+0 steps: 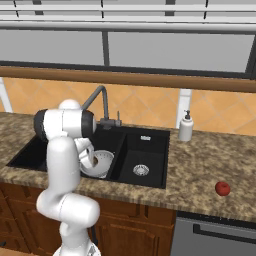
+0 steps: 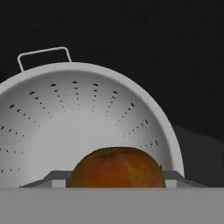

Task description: Put the colander in the sink, put the apple, mango in the colander, and turn on the sink faucet and pour water over the colander.

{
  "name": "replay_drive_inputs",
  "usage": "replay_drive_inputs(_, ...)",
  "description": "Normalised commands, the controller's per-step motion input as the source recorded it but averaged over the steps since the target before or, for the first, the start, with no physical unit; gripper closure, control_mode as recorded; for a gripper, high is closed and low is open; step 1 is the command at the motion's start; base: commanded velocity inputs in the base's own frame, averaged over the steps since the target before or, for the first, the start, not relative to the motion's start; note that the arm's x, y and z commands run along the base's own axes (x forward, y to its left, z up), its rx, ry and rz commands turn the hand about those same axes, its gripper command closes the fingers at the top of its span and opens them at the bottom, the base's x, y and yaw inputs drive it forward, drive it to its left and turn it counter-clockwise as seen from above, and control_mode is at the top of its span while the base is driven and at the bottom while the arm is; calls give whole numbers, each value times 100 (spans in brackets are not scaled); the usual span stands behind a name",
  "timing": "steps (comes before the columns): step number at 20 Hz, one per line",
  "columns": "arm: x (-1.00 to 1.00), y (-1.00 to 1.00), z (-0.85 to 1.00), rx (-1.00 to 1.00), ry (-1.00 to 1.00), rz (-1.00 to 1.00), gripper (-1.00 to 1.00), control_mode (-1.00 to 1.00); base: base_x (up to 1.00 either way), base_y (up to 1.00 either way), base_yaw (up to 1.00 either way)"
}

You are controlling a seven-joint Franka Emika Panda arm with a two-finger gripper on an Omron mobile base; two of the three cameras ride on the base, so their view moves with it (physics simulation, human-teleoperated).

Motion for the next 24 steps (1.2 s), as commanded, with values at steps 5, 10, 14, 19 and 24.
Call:
replay_drive_inputs(5, 0, 0, -65, 0, -6, 0, 100, -100, 0, 0, 0)
replay_drive_inputs(10, 0, 0, -56, 0, -6, 0, 100, -100, 0, 0, 0)
replay_drive_inputs(14, 0, 0, -45, 0, -6, 0, 100, -100, 0, 0, 0)
replay_drive_inputs(19, 0, 0, -37, 0, -6, 0, -100, -100, 0, 0, 0)
replay_drive_inputs(24, 0, 0, -5, 1, -3, 0, -100, -100, 0, 0, 0)
